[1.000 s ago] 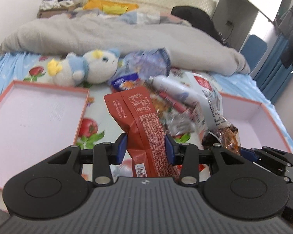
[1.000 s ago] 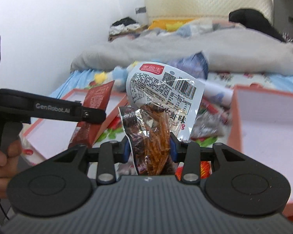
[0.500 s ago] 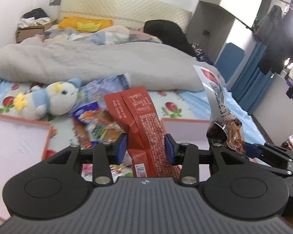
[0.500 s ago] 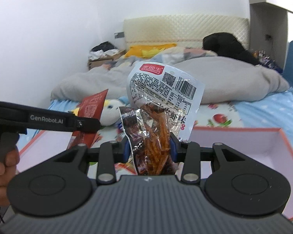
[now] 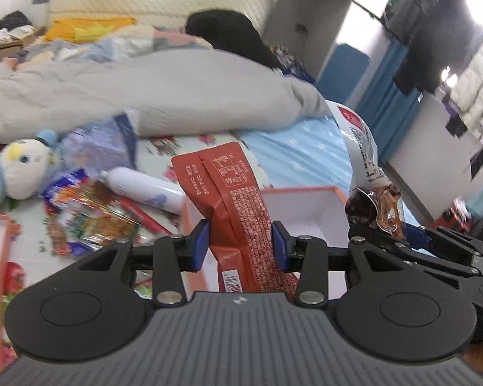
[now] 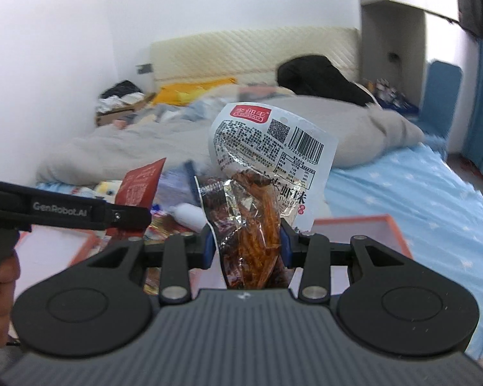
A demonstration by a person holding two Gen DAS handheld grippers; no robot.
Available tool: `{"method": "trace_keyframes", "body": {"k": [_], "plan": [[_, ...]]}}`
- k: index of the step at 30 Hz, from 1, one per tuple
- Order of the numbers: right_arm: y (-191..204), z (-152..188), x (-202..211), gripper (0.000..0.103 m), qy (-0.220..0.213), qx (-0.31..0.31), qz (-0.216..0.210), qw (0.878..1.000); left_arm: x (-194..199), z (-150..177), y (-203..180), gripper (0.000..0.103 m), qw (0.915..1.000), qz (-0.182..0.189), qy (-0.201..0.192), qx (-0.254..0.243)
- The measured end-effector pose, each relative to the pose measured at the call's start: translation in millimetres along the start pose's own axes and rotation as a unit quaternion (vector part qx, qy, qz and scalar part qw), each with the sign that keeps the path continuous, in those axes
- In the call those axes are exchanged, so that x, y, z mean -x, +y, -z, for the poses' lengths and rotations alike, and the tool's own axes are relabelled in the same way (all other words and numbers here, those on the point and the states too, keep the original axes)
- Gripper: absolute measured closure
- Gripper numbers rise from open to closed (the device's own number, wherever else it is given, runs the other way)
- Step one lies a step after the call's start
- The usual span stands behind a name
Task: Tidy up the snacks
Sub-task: 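Lift and carry both held packets over the open pink box, then open both tools to drop the packets into the pink box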
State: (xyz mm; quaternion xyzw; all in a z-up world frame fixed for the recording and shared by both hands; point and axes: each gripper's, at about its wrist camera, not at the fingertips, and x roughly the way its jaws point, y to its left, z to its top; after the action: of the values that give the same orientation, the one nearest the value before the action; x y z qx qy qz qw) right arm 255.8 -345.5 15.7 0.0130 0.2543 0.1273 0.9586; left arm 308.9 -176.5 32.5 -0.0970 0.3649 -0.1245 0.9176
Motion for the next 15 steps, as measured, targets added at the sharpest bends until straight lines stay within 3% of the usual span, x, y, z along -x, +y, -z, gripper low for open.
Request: {"method": "trace_keyframes", "body": {"k": [9, 15], "plan": [[-58, 48, -44, 0.061, 0.065, -0.026, 0.045, 0.997, -98, 26, -24, 0.057, 0.9971, 0.007, 0.074, -0.014], [-78, 73, -63, 0.061, 0.097, -0.038, 0.058, 0.993, -142, 33, -33, 0.056, 0.9944, 0.007, 0.103, -0.023]]}}
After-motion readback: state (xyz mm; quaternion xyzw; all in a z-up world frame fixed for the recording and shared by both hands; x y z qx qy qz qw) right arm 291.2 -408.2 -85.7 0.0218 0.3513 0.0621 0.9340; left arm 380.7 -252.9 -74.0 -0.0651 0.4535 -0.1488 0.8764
